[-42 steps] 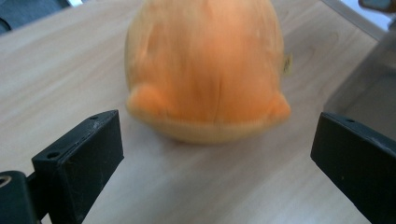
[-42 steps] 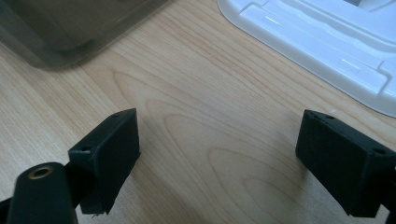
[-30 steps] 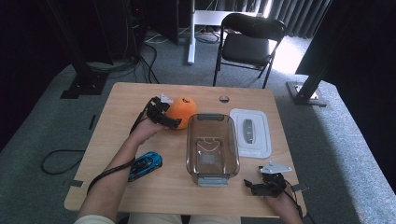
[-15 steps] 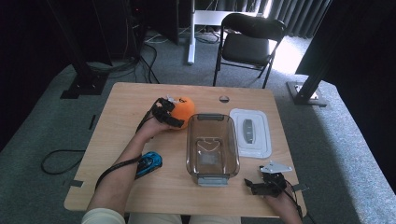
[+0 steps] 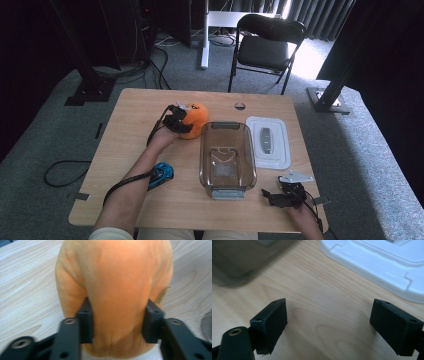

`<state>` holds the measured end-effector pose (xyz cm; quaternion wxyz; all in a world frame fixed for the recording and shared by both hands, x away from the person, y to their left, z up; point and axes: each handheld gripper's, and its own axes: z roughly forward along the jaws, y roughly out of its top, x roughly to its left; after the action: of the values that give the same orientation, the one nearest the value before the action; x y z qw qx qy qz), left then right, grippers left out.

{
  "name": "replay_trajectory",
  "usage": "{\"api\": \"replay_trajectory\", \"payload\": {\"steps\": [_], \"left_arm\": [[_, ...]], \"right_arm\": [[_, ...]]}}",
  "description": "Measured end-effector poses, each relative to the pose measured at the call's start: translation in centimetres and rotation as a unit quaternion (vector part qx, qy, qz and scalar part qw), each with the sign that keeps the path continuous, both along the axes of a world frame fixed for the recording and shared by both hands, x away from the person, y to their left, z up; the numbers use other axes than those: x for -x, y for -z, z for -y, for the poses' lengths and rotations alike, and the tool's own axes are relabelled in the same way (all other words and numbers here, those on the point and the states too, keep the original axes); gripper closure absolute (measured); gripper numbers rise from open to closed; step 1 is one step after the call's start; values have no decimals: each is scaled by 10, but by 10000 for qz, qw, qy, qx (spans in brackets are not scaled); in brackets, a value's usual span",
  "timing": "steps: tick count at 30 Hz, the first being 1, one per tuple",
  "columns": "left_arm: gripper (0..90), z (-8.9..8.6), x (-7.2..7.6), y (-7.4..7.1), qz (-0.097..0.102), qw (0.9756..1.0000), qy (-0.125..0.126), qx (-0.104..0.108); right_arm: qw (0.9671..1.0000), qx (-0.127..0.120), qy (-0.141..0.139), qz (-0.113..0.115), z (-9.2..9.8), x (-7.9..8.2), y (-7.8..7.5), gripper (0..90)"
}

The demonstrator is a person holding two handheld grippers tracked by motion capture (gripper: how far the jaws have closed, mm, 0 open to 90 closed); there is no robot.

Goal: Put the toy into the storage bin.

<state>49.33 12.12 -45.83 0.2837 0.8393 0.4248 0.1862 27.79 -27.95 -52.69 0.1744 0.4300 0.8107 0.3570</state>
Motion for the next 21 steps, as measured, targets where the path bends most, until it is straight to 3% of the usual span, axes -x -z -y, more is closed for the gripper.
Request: {"api": "replay_trajectory", "payload": {"steps": [3, 4, 9, 11, 15, 18, 21], "left_arm": [[626, -2, 3, -3, 18, 10000, -12, 44], [628, -3, 6, -6, 107, 9999, 18, -47], [691, -12, 11, -12, 82, 9999, 61, 106], [703, -20, 16, -20, 155, 9997, 120, 143], [715, -28, 21, -32, 275, 9994, 68, 193], [721, -36, 32, -52, 346, 9990, 191, 231], [720, -40, 39, -61, 357, 9988, 249, 235]], "right_arm": [[9999, 90, 48, 13, -5, -2, 0, 140], [10000, 94, 6, 29, -11, -5, -2, 140], [9999, -121, -99, 69, -25, -11, -8, 140], [9995, -275, -140, 83, -30, -14, -11, 140], [9993, -339, -138, 89, -35, -17, -13, 140], [9991, -378, -172, 58, -41, -19, -13, 140], [9991, -386, -175, 43, -44, -19, -13, 141]]}}
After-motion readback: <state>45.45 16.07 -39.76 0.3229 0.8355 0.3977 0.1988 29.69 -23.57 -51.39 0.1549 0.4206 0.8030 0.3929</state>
